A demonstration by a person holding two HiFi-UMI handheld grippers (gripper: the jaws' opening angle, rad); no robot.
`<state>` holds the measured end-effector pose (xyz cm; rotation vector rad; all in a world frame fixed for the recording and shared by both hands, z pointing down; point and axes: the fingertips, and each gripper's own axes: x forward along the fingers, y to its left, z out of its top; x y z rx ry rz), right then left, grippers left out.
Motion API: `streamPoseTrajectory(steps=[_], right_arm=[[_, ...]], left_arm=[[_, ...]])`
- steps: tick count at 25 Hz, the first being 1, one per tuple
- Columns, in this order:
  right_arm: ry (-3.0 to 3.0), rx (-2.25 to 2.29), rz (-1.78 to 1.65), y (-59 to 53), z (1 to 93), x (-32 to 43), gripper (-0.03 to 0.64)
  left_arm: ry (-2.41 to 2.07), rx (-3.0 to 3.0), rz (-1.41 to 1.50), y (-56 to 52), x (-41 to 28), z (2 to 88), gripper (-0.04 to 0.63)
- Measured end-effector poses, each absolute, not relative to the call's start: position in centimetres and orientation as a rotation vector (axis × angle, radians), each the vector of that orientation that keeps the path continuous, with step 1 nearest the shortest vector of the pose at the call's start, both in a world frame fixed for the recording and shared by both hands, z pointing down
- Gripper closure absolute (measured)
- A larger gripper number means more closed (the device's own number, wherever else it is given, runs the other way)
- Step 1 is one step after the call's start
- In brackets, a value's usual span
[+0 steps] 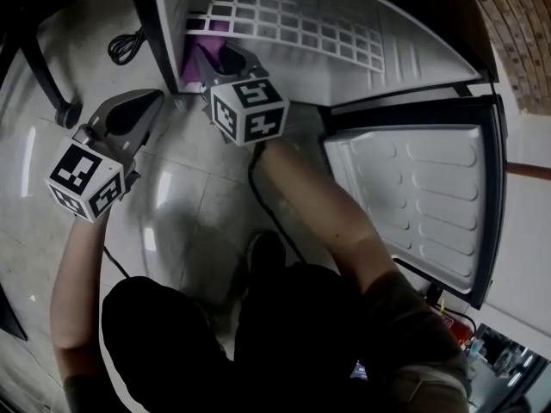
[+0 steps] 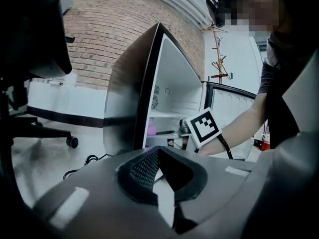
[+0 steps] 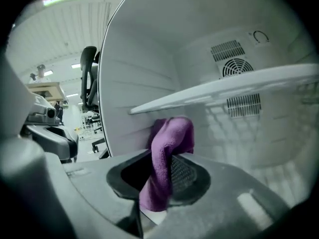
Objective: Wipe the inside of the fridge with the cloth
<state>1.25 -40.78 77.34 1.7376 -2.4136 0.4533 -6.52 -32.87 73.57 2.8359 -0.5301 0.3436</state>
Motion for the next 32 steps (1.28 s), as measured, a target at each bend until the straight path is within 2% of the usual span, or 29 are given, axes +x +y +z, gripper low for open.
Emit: streamPoseTrajectory(steps=[9, 14, 21, 32], right_arm=[[-2.245, 1.650, 0.454, -44.0, 82.6, 1.2, 0.538], [-2.121, 1.558, 0.565, -44.3, 86.4, 1.6, 0.538], [-2.039, 1.548, 0.563, -44.1, 87.4, 3.3, 0.538], [-1.621, 1.811, 0.641, -39.0, 87.8, 18.8, 0.537]], left_arm=[[-0.459, 2.814, 0.371, -32.2, -4.3, 75.1, 0.578], [-0.438, 2.814, 0.384, -32.3, -3.6, 75.8, 0.578], [-0.400, 2.806, 0.410, -32.0, -2.4, 76.7, 0.578], [-0.284, 2.813, 0.414, -30.8, 1.9, 76.3, 0.578]])
